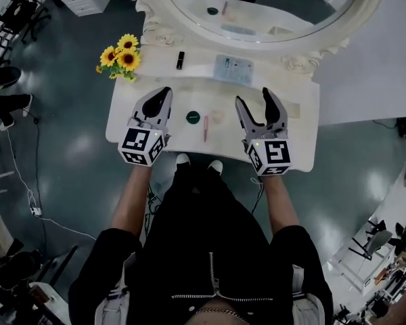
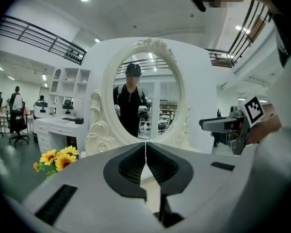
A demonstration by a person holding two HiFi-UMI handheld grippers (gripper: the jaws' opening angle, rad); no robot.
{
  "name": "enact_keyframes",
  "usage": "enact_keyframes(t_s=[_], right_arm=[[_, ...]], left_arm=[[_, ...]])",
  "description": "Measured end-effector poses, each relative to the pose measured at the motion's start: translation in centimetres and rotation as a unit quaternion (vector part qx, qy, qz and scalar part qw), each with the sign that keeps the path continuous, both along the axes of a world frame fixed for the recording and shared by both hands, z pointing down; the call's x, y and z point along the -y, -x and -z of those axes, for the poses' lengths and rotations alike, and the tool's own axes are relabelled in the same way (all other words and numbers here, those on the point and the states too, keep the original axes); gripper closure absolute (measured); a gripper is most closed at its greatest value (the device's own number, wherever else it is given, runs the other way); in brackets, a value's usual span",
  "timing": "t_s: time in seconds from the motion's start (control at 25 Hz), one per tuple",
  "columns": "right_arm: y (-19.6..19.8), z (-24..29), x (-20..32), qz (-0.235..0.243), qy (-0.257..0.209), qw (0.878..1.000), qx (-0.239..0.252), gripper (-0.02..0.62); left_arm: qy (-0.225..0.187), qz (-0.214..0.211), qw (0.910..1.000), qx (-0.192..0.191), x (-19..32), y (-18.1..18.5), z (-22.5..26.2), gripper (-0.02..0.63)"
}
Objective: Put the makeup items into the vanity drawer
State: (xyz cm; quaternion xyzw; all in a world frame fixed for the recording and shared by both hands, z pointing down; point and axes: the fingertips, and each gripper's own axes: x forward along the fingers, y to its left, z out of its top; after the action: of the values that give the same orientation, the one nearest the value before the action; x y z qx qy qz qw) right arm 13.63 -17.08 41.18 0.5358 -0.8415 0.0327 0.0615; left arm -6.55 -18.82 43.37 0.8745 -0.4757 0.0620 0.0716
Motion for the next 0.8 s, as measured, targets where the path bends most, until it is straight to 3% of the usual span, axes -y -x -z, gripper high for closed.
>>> enact_keyframes(t_s=[0.48,0.8], right_arm=[[4.3,-12.1,0.2,0.046,0.117,0.992,-0.027,0.307],[5.7,-21.6,0.9,0.057,0.198,0.975,-0.079,0.316]], left_arm=[[0.055,0.032,0.998,0.002,-2.1,2.7,-5.3,0.584],[0.069,0.053,0.9962,0.005,-3.3,4.3,-6.3,0.584]])
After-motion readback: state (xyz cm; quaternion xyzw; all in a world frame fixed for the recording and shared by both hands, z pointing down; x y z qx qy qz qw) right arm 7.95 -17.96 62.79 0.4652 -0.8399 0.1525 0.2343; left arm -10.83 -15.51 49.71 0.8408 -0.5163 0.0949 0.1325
